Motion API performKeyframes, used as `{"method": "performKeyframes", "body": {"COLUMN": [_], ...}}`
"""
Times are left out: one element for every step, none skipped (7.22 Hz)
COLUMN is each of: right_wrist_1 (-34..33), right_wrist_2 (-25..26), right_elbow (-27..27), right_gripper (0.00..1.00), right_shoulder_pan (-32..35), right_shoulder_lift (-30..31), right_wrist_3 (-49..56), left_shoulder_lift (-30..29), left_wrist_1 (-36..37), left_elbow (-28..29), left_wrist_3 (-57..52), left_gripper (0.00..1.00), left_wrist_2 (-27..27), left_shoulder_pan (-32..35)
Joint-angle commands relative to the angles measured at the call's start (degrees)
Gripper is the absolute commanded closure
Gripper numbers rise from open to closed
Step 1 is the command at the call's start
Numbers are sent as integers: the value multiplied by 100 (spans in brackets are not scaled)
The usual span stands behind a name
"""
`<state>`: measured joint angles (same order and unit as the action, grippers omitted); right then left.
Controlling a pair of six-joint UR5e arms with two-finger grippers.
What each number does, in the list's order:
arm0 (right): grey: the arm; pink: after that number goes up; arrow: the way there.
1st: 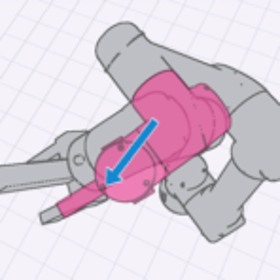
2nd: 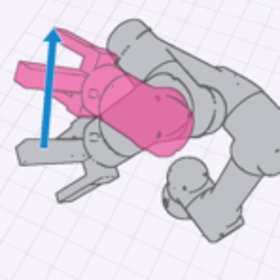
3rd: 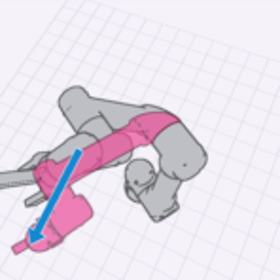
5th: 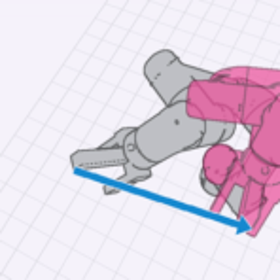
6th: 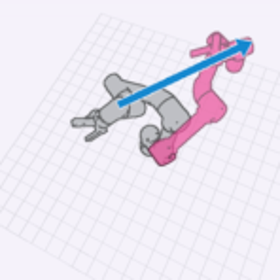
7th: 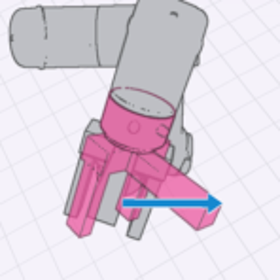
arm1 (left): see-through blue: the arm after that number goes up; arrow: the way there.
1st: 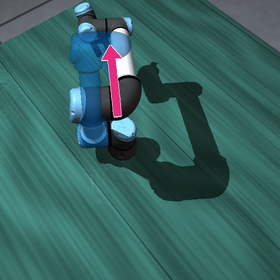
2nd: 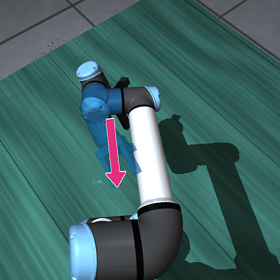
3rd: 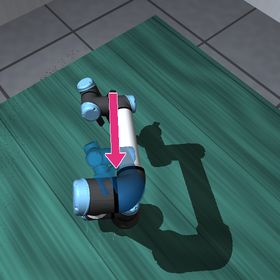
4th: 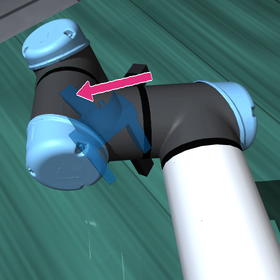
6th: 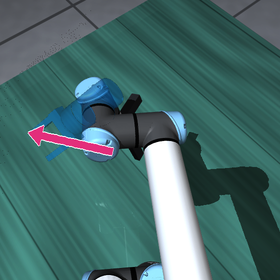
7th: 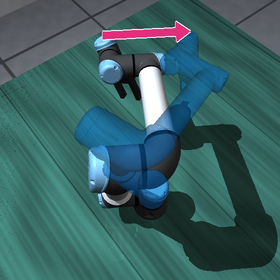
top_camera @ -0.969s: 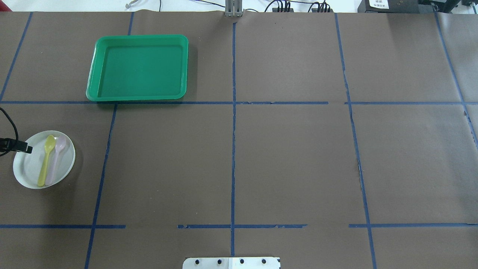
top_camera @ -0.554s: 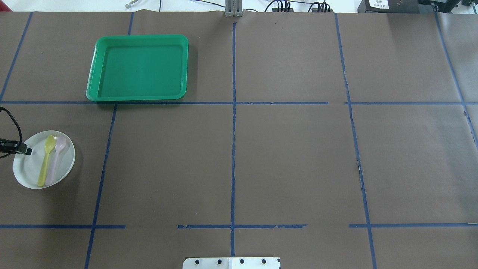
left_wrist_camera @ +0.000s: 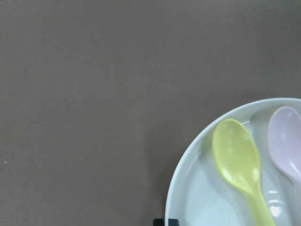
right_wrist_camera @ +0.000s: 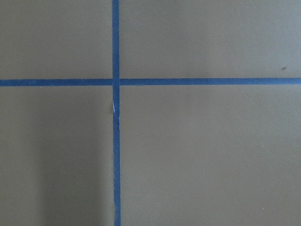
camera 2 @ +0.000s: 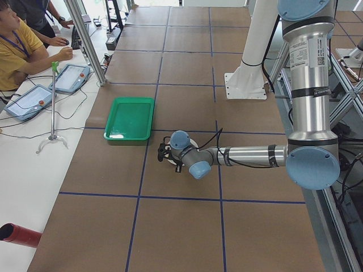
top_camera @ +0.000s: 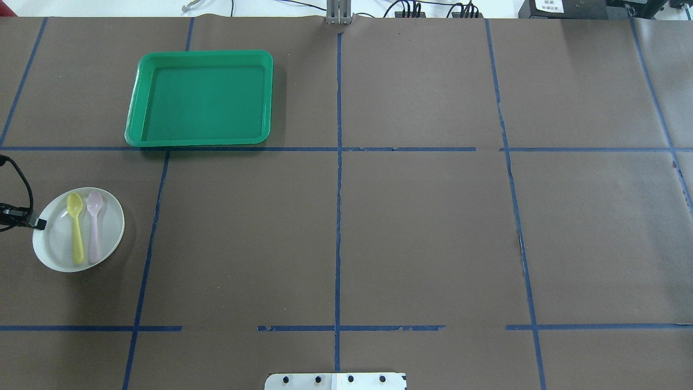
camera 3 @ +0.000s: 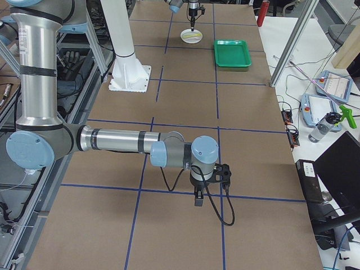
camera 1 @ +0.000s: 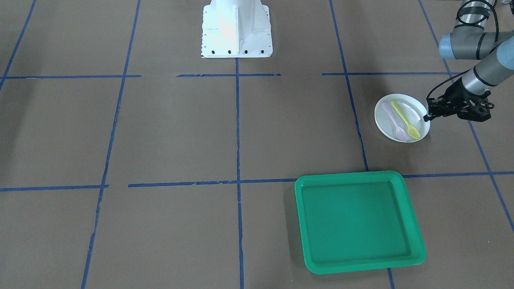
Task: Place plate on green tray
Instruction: 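Grasp the white plate's rim with the left gripper, then lift the plate with spoons and carry it onto the green tray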
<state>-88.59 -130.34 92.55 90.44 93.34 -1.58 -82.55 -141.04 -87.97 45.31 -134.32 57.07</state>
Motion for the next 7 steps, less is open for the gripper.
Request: {"method": "performKeyframes", "body": {"right_wrist_1": [0,0,0,0,0,0,-9], "right_wrist_2": [0,-9,-9,-9,0,-9,0], "right_elbow": [0,0,0,0,0,0,0], "right_gripper": [0,0,0,0,0,0,0], "right_shoulder_pan": [0,0,0,0,0,0,0], "right_shoulder_lift": [0,0,0,0,0,0,0], "right_wrist_3": [0,0,0,0,0,0,0], "left_shoulder_lift": [-338,-611,-988,-1705,-2417,-3033,-3640], "left_wrist_1": [33,77,94,95,95,121,321], "left_elbow": [-211,-194,-116,294,951,1653,2339], "left_wrist_3": [13,22,126,336,390,330,303], "left_gripper": [100,100,100,100,100,100,100], "left_wrist_2": [-874,-998,-1000,-1000,-974,-956,-930], "left_shoulder_pan": [574,647,700,700,691,674,656]}}
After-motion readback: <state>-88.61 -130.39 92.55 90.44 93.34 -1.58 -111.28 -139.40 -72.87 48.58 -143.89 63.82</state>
